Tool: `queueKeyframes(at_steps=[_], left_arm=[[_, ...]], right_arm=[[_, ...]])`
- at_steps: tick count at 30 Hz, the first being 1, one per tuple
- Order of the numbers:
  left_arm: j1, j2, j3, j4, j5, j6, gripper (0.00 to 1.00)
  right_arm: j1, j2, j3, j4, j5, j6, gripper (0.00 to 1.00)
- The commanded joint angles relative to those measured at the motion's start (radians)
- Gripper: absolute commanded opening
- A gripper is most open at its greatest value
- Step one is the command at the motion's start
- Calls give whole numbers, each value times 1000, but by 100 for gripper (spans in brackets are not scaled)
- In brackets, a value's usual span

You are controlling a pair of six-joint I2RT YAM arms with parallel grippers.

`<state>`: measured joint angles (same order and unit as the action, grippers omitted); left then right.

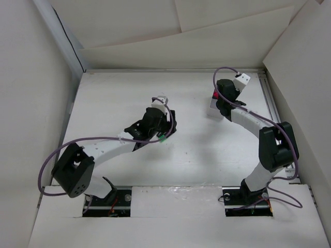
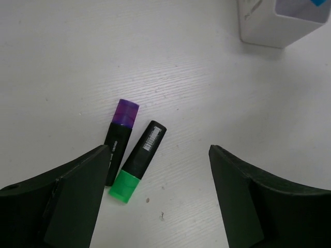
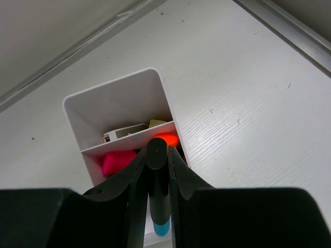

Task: Sort the stationery into containers
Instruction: Place the stationery in the storage box, then pick up the pen from the center of the board.

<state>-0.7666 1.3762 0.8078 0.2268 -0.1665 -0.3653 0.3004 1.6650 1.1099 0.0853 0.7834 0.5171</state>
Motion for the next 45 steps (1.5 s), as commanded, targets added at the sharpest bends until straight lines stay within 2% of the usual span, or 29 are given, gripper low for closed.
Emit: queueKeyframes(at_steps=[1,5,8,15,23,29,36,45], left_arm=[[-2,37,63,-76,-74,-20,72],[-2,46,64,-78,-65,-20,63],[-2,75,83,-102,-94,-20,60],[-2,144,122,-139,-103,-20,59],[-2,153,131,-155,-149,-20,59],[-2,184,142,-164,-163,-20,55],[-2,231,162,-182,-163,-11,40],[9,274,180,-202,-143,-1,35]], right_arm=[[-6,-5,35,14,68,8,0],[-6,-5,34,14,68,8,2],[-6,-5,34,5,57,8,11],[5,-17,34,-15,24,17,33],[17,-77,1,-15,-16,26,47],[48,-207,-59,-15,-46,35,49],[95,-321,-143,-15,-124,44,50],[114,-386,-196,-15,-207,44,50]])
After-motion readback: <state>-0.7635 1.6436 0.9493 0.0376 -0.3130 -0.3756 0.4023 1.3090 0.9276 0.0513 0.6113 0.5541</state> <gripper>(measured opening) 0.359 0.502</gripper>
